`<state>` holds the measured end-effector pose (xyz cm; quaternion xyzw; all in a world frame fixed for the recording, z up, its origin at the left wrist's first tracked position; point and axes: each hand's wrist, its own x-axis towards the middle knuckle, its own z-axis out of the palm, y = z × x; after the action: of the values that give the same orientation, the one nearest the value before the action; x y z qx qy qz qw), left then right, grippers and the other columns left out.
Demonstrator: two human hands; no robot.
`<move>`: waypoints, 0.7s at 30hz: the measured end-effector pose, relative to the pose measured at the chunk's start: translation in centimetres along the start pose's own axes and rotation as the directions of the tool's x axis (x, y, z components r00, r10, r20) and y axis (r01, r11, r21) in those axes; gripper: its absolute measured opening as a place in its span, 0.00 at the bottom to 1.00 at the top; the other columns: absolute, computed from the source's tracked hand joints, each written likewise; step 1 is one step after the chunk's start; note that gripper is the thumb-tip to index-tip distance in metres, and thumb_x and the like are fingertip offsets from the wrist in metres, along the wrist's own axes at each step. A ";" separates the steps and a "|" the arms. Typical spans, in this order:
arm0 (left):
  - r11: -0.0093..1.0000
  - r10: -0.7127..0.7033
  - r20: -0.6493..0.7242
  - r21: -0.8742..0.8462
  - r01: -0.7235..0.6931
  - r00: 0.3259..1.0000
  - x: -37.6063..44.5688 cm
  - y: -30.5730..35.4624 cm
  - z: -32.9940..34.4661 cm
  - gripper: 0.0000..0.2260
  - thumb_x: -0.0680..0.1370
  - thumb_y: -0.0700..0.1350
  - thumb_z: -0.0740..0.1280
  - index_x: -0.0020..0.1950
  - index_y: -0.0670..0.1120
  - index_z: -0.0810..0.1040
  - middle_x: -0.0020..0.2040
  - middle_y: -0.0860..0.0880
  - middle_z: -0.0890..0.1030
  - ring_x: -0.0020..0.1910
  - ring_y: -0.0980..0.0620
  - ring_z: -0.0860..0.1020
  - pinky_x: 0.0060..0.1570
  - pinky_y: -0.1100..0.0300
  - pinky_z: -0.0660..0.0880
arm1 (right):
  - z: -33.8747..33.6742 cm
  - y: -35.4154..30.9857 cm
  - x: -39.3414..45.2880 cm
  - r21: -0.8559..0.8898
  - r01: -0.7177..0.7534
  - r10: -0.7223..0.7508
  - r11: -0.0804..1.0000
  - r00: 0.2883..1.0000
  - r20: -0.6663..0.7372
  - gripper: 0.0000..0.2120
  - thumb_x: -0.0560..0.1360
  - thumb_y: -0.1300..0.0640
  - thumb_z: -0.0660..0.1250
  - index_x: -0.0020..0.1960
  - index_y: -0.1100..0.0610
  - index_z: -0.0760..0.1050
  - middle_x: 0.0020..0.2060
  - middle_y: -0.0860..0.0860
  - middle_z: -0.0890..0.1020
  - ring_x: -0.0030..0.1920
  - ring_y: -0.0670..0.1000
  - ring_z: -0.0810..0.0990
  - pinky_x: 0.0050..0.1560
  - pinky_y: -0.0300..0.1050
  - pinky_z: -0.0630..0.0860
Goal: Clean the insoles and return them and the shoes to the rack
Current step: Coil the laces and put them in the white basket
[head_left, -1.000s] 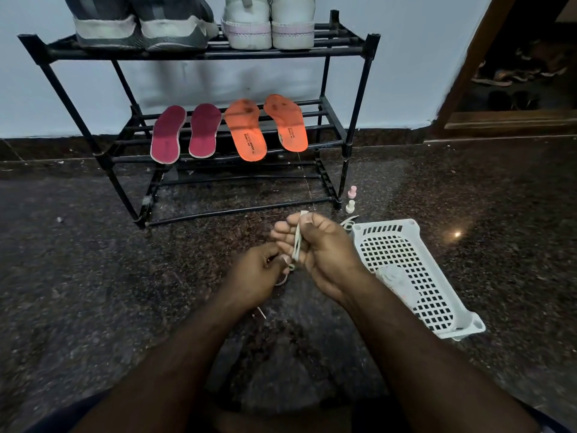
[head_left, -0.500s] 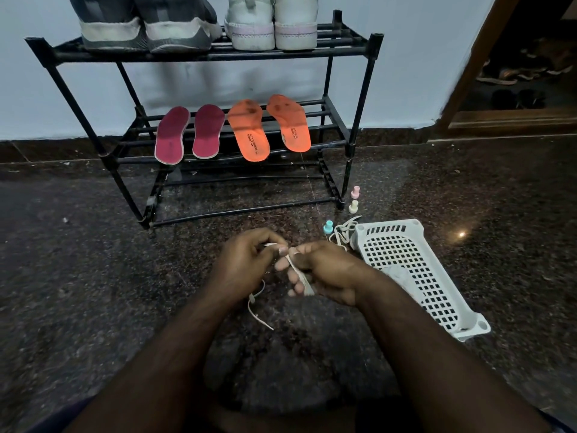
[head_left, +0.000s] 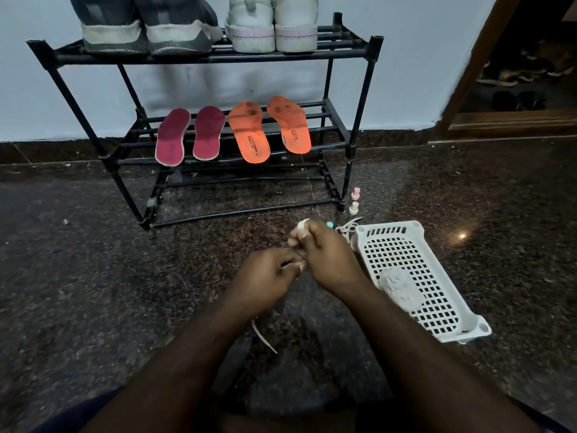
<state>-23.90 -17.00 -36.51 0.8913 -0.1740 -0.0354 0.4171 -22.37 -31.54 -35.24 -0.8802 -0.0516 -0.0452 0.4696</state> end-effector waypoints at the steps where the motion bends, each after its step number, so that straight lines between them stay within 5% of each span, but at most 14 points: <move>1: 1.000 0.022 -0.034 0.011 -0.021 0.999 0.0 0.1 -0.5 0.05 0.78 0.44 0.69 0.45 0.49 0.84 0.41 0.55 0.84 0.41 0.58 0.80 0.44 0.58 0.75 | 0.1 0.3 0.0 -0.160 0.005 0.003 0.987 0.999 0.054 0.09 0.82 0.56 0.59 0.44 0.53 0.73 0.40 0.47 0.80 0.42 0.48 0.79 0.41 0.43 0.71; 3: 0.999 0.046 -0.085 0.005 -0.045 0.995 0.1 -0.2 -1.4 0.04 0.76 0.43 0.72 0.46 0.52 0.85 0.42 0.58 0.84 0.44 0.62 0.80 0.44 0.64 0.75 | 0.0 0.3 0.0 -0.201 -0.079 0.113 0.976 0.980 0.164 0.13 0.82 0.56 0.59 0.38 0.52 0.69 0.35 0.48 0.77 0.35 0.46 0.76 0.37 0.42 0.67; 6: 0.998 0.048 -0.141 -0.040 -0.054 0.989 0.2 -1.0 -2.2 0.04 0.76 0.43 0.72 0.45 0.53 0.84 0.43 0.59 0.84 0.45 0.61 0.81 0.46 0.61 0.76 | 0.0 0.0 -0.3 0.230 -0.414 0.291 0.881 0.856 0.427 0.13 0.83 0.58 0.56 0.43 0.57 0.75 0.33 0.53 0.80 0.32 0.49 0.78 0.44 0.47 0.75; 9: 0.977 -0.018 -0.207 -0.211 -0.027 0.978 0.5 -1.6 -2.3 0.07 0.77 0.40 0.72 0.43 0.53 0.84 0.42 0.58 0.84 0.45 0.59 0.82 0.47 0.60 0.77 | -1.0 -0.2 -0.5 0.459 -0.614 0.272 0.642 0.742 0.613 0.13 0.83 0.58 0.57 0.49 0.62 0.78 0.33 0.55 0.79 0.31 0.52 0.78 0.51 0.56 0.77; 12: 0.929 -0.094 -0.227 -0.370 0.003 0.969 0.8 -2.0 -1.8 0.08 0.78 0.38 0.70 0.43 0.50 0.83 0.42 0.54 0.85 0.44 0.57 0.82 0.48 0.62 0.77 | -2.2 -1.0 -0.7 0.581 -0.668 0.143 0.465 0.705 0.695 0.14 0.82 0.56 0.58 0.49 0.64 0.79 0.32 0.55 0.75 0.31 0.53 0.76 0.52 0.56 0.78; 14: 0.918 -0.109 -0.209 -0.396 0.018 0.972 0.7 -2.2 -1.2 0.09 0.79 0.37 0.68 0.44 0.49 0.83 0.40 0.53 0.84 0.43 0.59 0.81 0.47 0.63 0.76 | -2.4 -1.5 -0.7 0.665 -0.647 0.061 0.372 0.733 0.678 0.13 0.82 0.57 0.59 0.49 0.63 0.78 0.32 0.55 0.75 0.33 0.52 0.77 0.51 0.55 0.78; 17: 0.941 -0.094 -0.174 -0.338 0.030 0.980 0.7 -2.0 -0.1 0.12 0.80 0.35 0.65 0.46 0.51 0.82 0.41 0.52 0.84 0.41 0.57 0.81 0.44 0.62 0.76 | -1.6 -1.8 -0.5 0.832 -0.492 0.065 0.255 0.868 0.493 0.08 0.81 0.61 0.59 0.51 0.63 0.75 0.38 0.57 0.80 0.40 0.55 0.82 0.52 0.53 0.79; 21: 0.962 -0.154 -0.069 -0.238 0.134 0.986 0.9 -2.9 0.6 0.10 0.83 0.44 0.64 0.43 0.52 0.80 0.36 0.55 0.83 0.36 0.50 0.79 0.42 0.52 0.75 | -0.7 -2.0 -0.2 0.924 -0.276 0.118 0.264 0.960 0.253 0.09 0.82 0.63 0.55 0.51 0.62 0.74 0.46 0.59 0.84 0.51 0.57 0.84 0.58 0.52 0.78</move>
<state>-22.39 -16.01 -39.00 0.8473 -0.0850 -0.0469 0.5222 -22.82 -31.02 -33.24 -0.4278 0.0104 0.1117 0.8969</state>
